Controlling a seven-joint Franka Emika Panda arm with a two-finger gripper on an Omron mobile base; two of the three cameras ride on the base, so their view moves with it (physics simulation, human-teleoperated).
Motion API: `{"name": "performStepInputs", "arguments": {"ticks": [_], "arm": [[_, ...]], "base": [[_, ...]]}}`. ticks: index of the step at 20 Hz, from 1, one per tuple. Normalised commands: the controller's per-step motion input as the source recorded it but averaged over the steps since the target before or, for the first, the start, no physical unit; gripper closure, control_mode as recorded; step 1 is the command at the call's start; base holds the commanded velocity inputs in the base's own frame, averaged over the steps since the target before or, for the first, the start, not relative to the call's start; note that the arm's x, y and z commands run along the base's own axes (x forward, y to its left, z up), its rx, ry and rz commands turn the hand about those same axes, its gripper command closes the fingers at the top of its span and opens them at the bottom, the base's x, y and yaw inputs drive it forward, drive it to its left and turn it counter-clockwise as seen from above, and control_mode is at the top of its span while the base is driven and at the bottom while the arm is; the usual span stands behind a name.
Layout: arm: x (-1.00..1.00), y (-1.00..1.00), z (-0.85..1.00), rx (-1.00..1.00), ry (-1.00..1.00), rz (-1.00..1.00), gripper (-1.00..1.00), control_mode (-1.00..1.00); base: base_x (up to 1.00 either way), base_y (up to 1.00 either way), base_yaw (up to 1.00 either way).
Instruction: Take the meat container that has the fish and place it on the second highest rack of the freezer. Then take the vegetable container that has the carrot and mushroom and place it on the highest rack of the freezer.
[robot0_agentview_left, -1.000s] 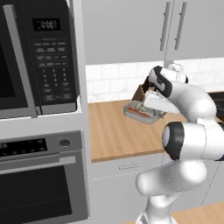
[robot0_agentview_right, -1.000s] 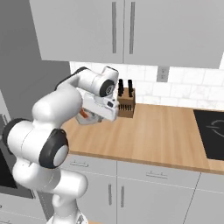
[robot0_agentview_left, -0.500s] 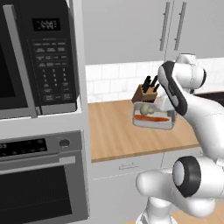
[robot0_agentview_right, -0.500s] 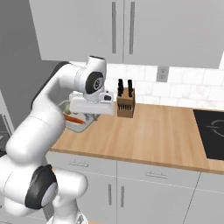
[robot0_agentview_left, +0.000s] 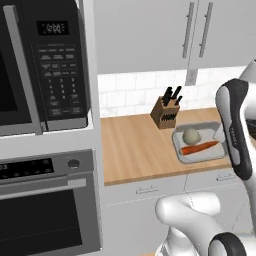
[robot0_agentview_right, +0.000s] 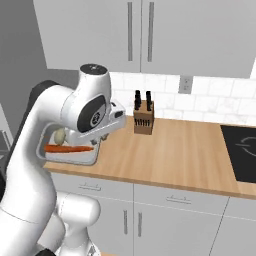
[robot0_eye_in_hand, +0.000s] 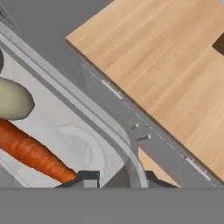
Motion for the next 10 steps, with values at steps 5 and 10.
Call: {"name": "performStepInputs", "arguments": {"ticks": [5,10], "arm": [[-0.61,-0.22,0.25,0.00,-0.13,0.26,1.00,-1.00],[-0.21,0.00,0.29,0.00,-0.06,-0.01,1.00,-1.00]], "base": [[0.00,0.00,0.00],[0.00,0.00,0.00]]}}
